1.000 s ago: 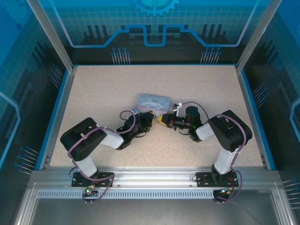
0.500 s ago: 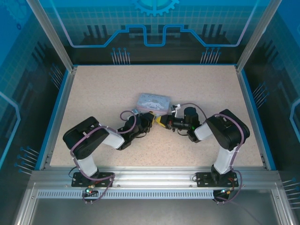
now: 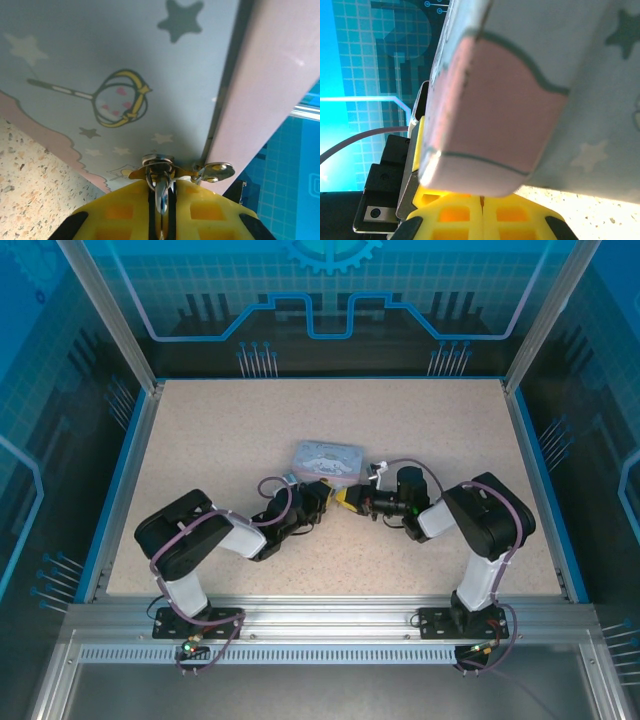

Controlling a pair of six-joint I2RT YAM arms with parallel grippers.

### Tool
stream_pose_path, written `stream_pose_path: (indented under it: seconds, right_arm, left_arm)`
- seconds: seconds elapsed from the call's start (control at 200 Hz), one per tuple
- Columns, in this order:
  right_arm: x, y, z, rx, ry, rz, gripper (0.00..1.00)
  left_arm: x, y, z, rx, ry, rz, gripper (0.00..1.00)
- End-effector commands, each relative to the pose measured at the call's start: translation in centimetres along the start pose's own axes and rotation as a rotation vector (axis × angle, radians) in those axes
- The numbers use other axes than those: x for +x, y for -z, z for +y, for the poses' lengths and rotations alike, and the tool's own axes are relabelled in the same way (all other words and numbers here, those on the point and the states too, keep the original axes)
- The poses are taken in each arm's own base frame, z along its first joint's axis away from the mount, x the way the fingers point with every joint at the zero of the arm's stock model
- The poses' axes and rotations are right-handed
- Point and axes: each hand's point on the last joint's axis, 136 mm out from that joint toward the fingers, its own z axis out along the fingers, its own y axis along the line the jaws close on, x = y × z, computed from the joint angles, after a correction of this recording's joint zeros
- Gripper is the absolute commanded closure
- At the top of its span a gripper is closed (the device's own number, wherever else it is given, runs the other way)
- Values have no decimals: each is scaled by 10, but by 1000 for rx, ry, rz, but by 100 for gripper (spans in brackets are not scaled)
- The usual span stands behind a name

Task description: Unlock the padlock with the key

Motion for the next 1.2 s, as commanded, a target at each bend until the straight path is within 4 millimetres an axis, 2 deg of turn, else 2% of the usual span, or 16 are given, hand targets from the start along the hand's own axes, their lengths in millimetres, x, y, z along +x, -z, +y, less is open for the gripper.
stream_pose_path:
  seconds: [0.0,0.295,0.45,0.745,0.925,1.196]
  right_arm:
    - [-22,7,-18,66,-23,-99,100]
    - [-27,14,-23,67,-21,-104,100]
    - [-27,13,-19,52,-15,-95,100]
    - [-8,13,-10,52,-27,-98,100]
    - [2,9,4,67,1,-99,100]
    - [2,5,4,63,-45,-110,100]
  left_arm:
    - [51,7,-48,165,23,201,100]
    - [51,8,-51,171,22,202,100]
    - [52,7,-51,172,21,205,100]
    - [49,7,-48,159,15,186,100]
    - [47,7,-49,153,5,177,100]
    - [47,7,-49,147,1,174,100]
